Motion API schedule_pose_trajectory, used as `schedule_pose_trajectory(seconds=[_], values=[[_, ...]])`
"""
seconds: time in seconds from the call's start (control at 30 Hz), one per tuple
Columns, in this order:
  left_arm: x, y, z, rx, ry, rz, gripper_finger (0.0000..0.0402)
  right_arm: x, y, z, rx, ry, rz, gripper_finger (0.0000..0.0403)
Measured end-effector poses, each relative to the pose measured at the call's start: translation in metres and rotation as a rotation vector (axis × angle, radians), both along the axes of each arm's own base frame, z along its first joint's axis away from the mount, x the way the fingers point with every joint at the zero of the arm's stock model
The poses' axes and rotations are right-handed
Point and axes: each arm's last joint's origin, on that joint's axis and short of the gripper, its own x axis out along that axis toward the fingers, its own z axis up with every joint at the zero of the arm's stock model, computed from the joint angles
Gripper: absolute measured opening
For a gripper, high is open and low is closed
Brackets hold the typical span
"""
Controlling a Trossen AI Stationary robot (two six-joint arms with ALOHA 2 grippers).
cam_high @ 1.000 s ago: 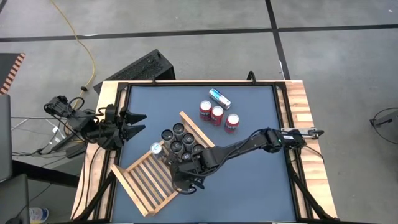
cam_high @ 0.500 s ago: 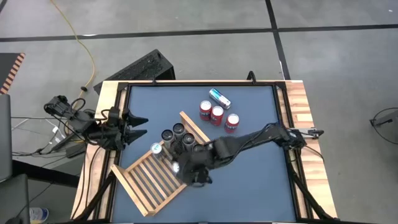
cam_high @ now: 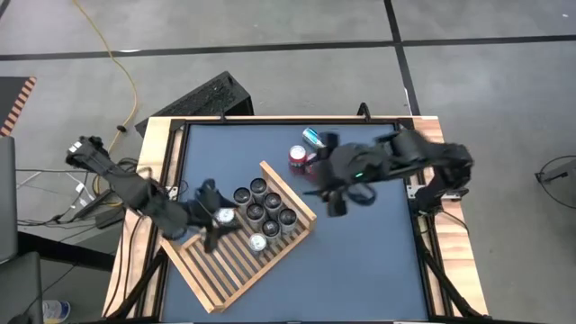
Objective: Place canned beverage on shelf
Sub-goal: Put the bottom blue soda can on the shelf aligned with the other blue soda can
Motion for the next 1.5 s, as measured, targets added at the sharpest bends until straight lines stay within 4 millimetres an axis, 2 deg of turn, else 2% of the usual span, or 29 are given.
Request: schedule_pose_trajectory(seconds=[0.17, 0.33, 0.47, 0.6, 0.73, 0.87, 1.0, 1.1, 1.27, 1.5], values=[[0.029, -0.037, -0.009, 0.042, 0.033, 0.053, 0.0266, -0.052, -0.014, 0.022, 0.003, -0.009, -0.057, 0.027], [0.054, -0.073, -0.025, -0.023, 0.025, 0.174, 0.0265, -0.096, -0.024, 0.035, -0.004, -0.004, -0.057, 0.027], [0.075, -0.101, -0.039, -0.029, 0.045, 0.184, 0.0265, -0.13, -0.032, 0.045, 0.005, -0.027, -0.053, 0.027], [0.096, -0.117, -0.05, 0.033, 0.094, 0.203, 0.0265, -0.156, -0.037, 0.053, 0.024, -0.08, -0.041, 0.027], [0.108, -0.119, -0.062, 0.091, 0.163, 0.268, 0.0265, -0.175, -0.039, 0.058, 0.063, -0.127, -0.037, 0.027], [0.105, -0.117, -0.065, 0.056, 0.18, 0.332, 0.0265, -0.188, -0.038, 0.061, 0.105, -0.156, -0.019, 0.027], [0.084, -0.12, -0.061, 0.066, 0.167, 0.389, 0.0265, -0.195, -0.036, 0.062, 0.13, -0.169, 0.004, 0.027], [0.073, -0.123, -0.063, 0.082, 0.172, 0.416, 0.0265, -0.195, -0.034, 0.062, 0.141, -0.169, 0.014, 0.027], [0.074, -0.123, -0.066, 0.107, 0.128, 0.44, 0.0265, -0.189, -0.031, 0.061, 0.138, -0.154, 0.023, 0.027], [0.066, -0.125, -0.099, 0.016, 0.091, 0.497, 0.0265, -0.183, -0.028, 0.059, 0.131, -0.139, 0.024, 0.027]])
